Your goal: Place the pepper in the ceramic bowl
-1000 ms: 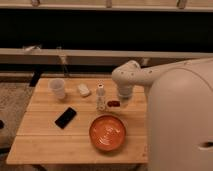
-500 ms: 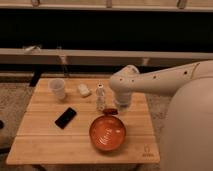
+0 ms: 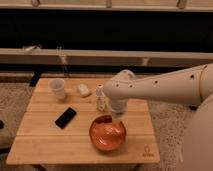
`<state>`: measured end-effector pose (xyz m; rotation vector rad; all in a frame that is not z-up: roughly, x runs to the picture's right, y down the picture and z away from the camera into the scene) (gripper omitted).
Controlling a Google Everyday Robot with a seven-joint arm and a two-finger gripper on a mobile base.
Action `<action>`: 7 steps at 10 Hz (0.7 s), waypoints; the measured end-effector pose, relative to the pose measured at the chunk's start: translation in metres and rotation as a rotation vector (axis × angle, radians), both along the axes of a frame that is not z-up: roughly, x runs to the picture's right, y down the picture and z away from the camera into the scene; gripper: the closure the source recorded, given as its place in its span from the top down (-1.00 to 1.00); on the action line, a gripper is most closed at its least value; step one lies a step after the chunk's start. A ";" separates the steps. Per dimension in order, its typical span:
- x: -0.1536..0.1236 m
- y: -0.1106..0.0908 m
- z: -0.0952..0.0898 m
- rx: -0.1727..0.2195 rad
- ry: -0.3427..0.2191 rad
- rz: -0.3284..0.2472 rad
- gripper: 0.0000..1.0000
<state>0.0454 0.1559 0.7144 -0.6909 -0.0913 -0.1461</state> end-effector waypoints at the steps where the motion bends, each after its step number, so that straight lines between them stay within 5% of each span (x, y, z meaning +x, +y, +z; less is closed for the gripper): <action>1: -0.003 0.004 -0.004 -0.015 -0.012 -0.007 0.00; 4: -0.005 0.009 -0.003 -0.041 -0.022 -0.007 0.41; 7: -0.003 0.013 0.002 -0.058 -0.015 0.003 0.41</action>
